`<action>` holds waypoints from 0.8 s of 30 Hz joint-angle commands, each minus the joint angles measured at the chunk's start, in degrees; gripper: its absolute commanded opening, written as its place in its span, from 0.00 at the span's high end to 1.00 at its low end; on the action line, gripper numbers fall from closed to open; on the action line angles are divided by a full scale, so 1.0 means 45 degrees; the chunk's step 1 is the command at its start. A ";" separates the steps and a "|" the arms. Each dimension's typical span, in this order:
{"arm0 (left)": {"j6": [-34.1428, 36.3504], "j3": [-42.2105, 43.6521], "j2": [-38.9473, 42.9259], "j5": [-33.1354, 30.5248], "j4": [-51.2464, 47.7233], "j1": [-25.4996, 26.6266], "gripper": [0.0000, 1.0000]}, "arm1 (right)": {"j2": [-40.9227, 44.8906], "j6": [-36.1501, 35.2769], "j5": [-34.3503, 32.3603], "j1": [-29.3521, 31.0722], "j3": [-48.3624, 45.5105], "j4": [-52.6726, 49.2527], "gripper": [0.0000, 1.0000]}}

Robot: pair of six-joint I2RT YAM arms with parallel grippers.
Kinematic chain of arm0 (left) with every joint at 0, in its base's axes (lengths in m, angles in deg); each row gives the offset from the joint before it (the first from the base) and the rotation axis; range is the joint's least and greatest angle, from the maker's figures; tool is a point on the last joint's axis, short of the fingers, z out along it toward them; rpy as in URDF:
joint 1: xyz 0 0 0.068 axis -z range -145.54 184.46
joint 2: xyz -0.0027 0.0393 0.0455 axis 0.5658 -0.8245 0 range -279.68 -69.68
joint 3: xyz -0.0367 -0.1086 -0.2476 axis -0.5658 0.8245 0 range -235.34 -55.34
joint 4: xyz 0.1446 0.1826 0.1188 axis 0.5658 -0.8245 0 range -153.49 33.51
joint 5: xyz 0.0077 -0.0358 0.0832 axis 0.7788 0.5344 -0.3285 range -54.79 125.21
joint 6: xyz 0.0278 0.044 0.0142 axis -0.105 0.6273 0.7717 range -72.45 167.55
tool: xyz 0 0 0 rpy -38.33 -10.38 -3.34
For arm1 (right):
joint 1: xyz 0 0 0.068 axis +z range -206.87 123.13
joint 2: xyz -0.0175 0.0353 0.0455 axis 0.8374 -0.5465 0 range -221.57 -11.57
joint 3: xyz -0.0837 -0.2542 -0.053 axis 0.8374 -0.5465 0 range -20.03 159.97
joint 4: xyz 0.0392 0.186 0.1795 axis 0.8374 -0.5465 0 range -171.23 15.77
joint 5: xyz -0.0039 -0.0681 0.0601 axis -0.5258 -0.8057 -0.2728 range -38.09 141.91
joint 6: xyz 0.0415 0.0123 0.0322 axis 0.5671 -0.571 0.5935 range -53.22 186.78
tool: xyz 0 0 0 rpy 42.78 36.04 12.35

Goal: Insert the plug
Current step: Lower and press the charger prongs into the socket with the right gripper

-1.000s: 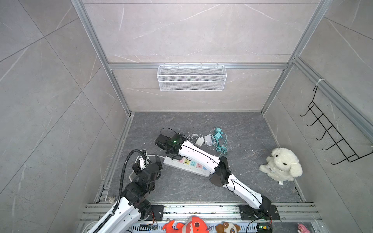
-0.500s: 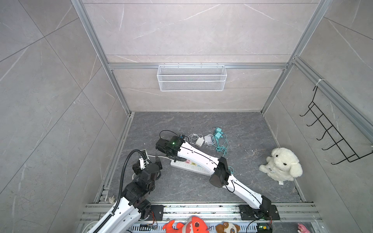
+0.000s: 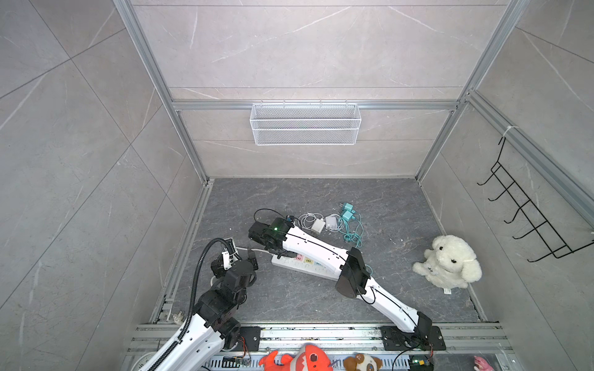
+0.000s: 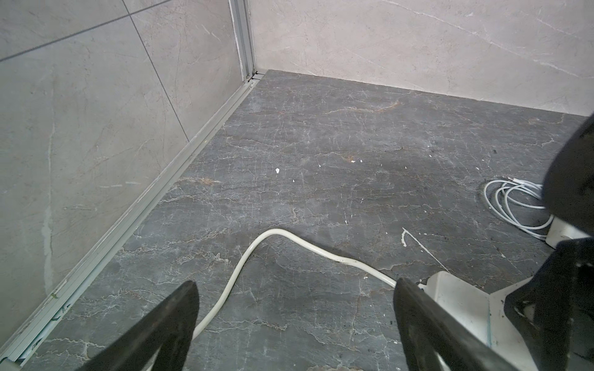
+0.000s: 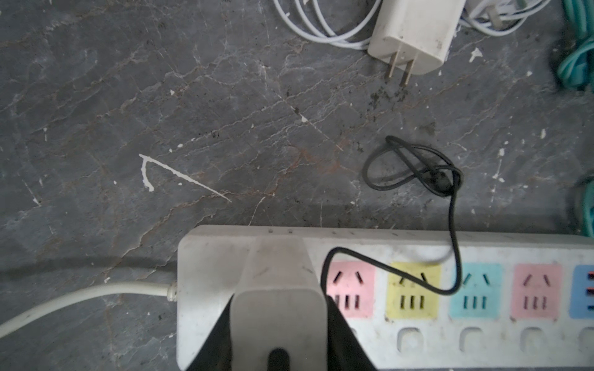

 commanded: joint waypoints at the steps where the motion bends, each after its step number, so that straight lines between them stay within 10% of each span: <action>1: 0.0349 -0.0524 -0.0015 -0.0283 0.0155 -0.0069 0.04 | 0.0271 -0.0233 0.1051 0.0051 -0.2400 0.0200 1.00; 10: 0.0340 -0.0583 -0.0072 -0.0327 0.0121 -0.0085 0.03 | 0.0743 -0.0720 0.0947 -0.0007 -0.2527 0.0648 1.00; 24: 0.0327 -0.0775 -0.0697 -0.0108 0.0155 -0.0088 0.03 | 0.0189 -0.1422 0.0588 0.0011 0.0064 -0.0203 0.61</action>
